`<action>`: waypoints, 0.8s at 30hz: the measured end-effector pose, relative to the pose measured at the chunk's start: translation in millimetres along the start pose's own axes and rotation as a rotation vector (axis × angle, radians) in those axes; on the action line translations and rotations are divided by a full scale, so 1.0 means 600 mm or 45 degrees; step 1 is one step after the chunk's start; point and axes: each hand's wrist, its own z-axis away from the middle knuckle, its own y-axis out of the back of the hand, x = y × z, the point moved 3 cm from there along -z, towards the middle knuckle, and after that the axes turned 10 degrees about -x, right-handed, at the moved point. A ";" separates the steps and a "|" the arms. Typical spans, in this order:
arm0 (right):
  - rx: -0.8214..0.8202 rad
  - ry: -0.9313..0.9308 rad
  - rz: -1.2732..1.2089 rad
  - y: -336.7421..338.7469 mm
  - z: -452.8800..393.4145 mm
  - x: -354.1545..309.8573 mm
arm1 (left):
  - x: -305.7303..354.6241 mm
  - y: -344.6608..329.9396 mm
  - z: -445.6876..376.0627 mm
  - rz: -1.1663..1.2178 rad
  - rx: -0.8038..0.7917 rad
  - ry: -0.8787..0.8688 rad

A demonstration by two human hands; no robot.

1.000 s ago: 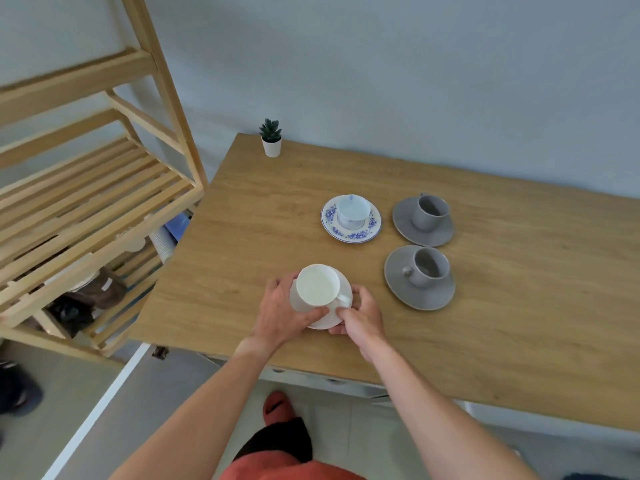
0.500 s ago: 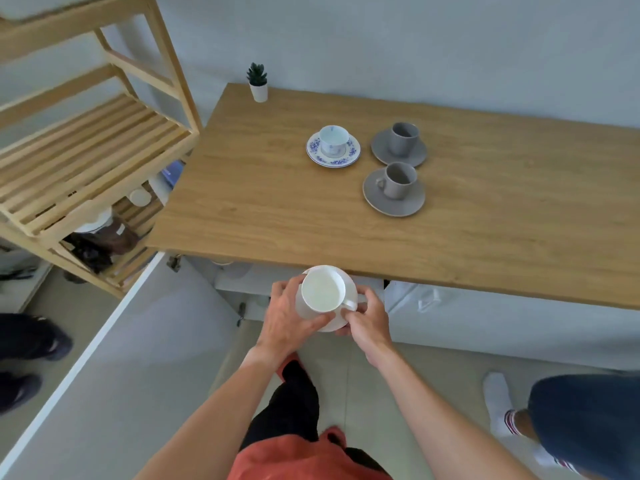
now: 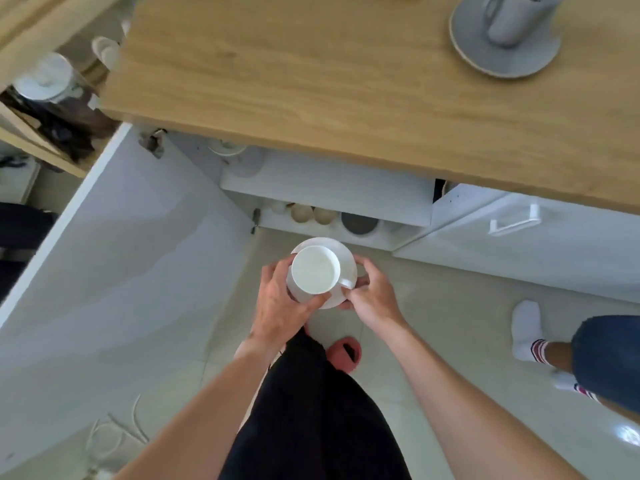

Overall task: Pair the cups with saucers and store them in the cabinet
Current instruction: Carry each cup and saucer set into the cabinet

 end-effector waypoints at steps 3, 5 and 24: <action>-0.014 0.029 0.072 -0.010 -0.089 0.026 | -0.061 -0.027 -0.074 0.001 0.039 0.031; -0.039 0.071 0.156 -0.012 -0.153 0.030 | -0.091 -0.042 -0.134 -0.017 0.077 0.007; 0.126 0.245 0.847 0.039 -0.491 -0.025 | -0.104 -0.042 -0.501 -0.233 -0.097 -0.177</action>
